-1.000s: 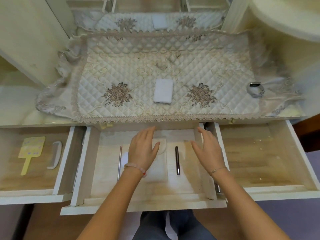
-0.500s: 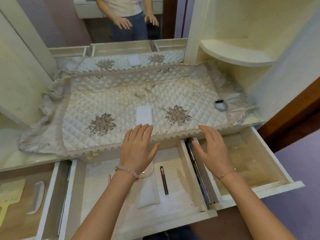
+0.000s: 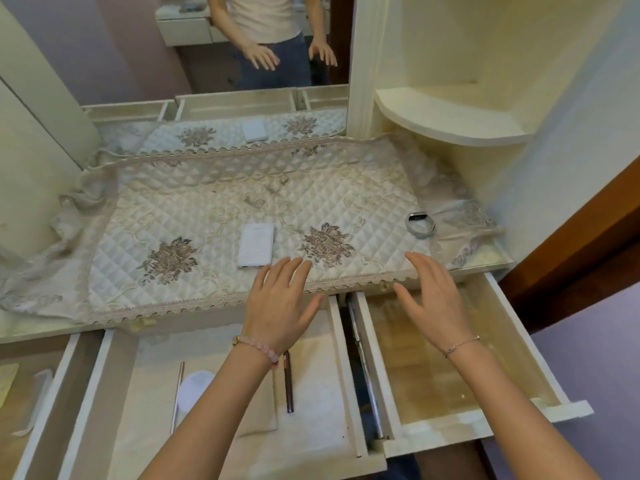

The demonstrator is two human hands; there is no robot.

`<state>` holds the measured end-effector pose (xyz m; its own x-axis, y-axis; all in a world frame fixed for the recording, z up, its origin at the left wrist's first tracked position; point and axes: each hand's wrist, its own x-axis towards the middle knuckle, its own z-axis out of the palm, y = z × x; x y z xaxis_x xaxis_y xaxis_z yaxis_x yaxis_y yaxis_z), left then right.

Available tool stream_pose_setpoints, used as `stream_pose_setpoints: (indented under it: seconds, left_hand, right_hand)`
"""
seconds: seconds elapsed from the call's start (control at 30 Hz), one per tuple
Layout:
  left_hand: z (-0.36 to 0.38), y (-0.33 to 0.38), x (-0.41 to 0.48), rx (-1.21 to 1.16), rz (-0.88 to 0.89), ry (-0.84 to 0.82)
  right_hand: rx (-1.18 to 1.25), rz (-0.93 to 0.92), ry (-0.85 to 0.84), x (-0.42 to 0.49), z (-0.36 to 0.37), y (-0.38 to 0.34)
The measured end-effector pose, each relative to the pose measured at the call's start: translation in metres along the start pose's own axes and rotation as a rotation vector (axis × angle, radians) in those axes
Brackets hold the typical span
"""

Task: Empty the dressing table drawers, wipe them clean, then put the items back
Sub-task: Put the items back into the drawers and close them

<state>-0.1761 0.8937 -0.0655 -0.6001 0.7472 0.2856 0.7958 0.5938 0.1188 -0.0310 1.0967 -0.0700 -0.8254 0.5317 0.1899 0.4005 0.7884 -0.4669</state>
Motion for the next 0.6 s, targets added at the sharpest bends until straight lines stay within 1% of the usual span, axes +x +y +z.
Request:
stream_pose_setpoints:
  seconds: [0.17, 0.27, 0.4, 0.5, 0.6]
  left_hand:
    - [0.024, 0.043, 0.028, 0.023, -0.096, -0.034]
    - [0.034, 0.072, 0.05, 0.016, -0.137, -0.011]
    - [0.048, 0.1, 0.075, 0.033, -0.158, -0.005]
    - [0.062, 0.113, 0.09, 0.043, -0.179, -0.027]
    - [0.076, 0.122, 0.1, 0.048, -0.193, -0.064]
  right_hand:
    - [0.039, -0.044, -0.067, 0.031, -0.012, 0.049]
    - [0.047, -0.054, -0.122, 0.05, -0.022, 0.082]
    - [0.069, -0.08, -0.145, 0.074, -0.03, 0.115]
    - [0.086, -0.054, -0.172, 0.09, -0.027, 0.137]
    - [0.108, 0.026, -0.196, 0.109, -0.02, 0.158]
